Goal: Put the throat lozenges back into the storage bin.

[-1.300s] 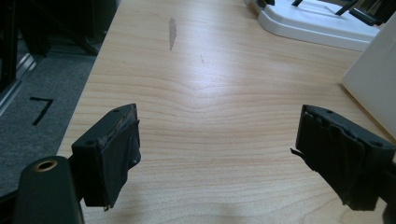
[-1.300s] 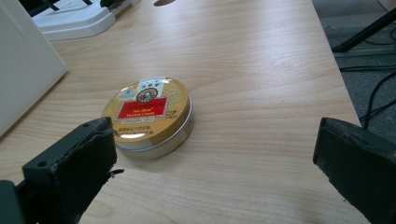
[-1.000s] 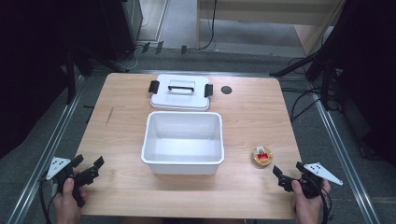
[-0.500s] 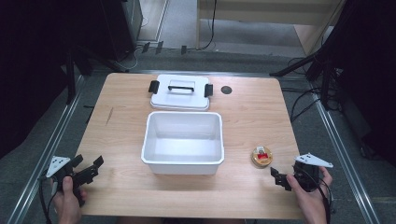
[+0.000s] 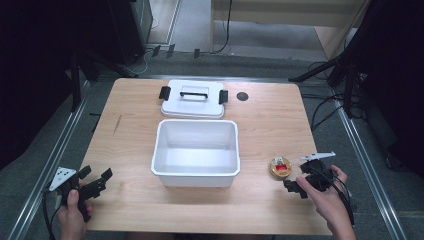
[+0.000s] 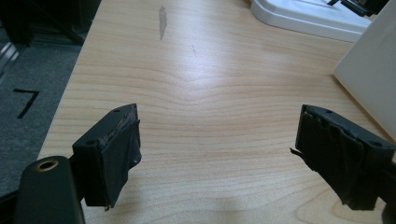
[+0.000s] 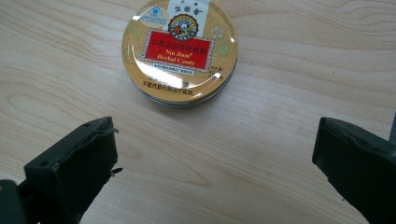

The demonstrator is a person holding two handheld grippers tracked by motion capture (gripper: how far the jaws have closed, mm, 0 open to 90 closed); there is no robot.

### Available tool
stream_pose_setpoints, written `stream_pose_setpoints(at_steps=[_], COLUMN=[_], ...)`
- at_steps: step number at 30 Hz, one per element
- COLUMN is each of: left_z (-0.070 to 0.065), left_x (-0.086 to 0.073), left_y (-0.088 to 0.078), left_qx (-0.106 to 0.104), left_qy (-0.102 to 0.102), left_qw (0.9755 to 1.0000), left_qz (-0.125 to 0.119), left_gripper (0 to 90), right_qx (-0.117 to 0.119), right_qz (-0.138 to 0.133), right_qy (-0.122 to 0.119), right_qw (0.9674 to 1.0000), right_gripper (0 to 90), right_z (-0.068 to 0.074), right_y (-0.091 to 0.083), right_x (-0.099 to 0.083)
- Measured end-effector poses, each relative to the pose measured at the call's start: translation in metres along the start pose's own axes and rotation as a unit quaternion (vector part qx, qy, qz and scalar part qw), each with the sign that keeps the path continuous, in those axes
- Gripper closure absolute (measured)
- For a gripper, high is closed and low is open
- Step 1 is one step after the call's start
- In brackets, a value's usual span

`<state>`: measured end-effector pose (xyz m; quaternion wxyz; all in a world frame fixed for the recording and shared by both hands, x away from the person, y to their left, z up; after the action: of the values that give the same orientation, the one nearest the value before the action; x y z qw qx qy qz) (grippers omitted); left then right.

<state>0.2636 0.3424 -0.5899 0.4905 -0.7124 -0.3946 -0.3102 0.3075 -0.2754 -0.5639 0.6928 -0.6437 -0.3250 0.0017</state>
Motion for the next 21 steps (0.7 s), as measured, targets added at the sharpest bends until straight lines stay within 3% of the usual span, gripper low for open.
stream_pose_setpoints(at_steps=[3, 4, 5, 6, 7, 8, 10, 16, 21], left_z=[0.0, 0.0, -0.001, -0.001, -0.001, -0.001, -0.001, -0.001, -0.001], left_x=[0.0, 0.0, 0.0, 0.0, -0.001, -0.001, -0.001, -0.001, -0.001], left_y=[0.0, 0.0, 0.001, 0.001, 0.001, 0.001, 0.001, 0.002, 0.001], left_qx=[0.001, 0.001, 0.001, 0.001, 0.0, 0.0, -0.001, -0.003, -0.008], left_qy=[0.001, 0.001, 0.001, 0.001, 0.001, 0.001, 0.002, 0.003, 0.004], left_qw=[1.0, 1.0, 1.0, 1.0, 1.0, 1.0, 1.0, 0.9999, 0.9999], left_qz=[0.002, 0.002, 0.003, 0.003, 0.006, 0.006, 0.006, 0.01, 0.012], left_gripper=[14.6, 14.6, 14.6, 14.6, 14.6, 14.6, 14.6, 14.7, 14.7], right_qx=[-0.001, -0.001, 0.002, 0.002, 0.004, 0.004, 0.002, -0.006, -0.005], right_qz=[0.037, 0.037, 0.065, 0.065, 0.096, 0.096, 0.128, 0.149, 0.173], right_qy=[-0.013, -0.013, -0.02, -0.02, -0.025, -0.025, -0.025, -0.011, 0.005], right_qw=[0.9992, 0.9992, 0.9977, 0.9977, 0.9951, 0.9951, 0.9914, 0.9888, 0.9849], right_gripper=[0.0, 0.0, 0.0, 0.0, 0.0, 0.0, 0.8, 4.9, 6.0], right_z=[0.003, 0.003, 0.006, 0.006, 0.009, 0.009, 0.01, 0.01, 0.014], right_y=[0.002, 0.002, 0.004, 0.004, 0.007, 0.007, 0.011, 0.015, 0.028], right_x=[0.006, 0.006, 0.009, 0.009, 0.013, 0.013, 0.019, 0.036, 0.048])
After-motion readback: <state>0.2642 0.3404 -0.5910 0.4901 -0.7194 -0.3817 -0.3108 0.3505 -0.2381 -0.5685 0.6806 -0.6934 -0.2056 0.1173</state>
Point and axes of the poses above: each handheld gripper's, and its own axes: y roughly forward along the jaws, x roughly out of its top, z roughly to its left, the point moved 8 cm from there along y, roughly forward along the jaws, and after that the axes turned 6 degrees about -y, right-handed, at the moved point
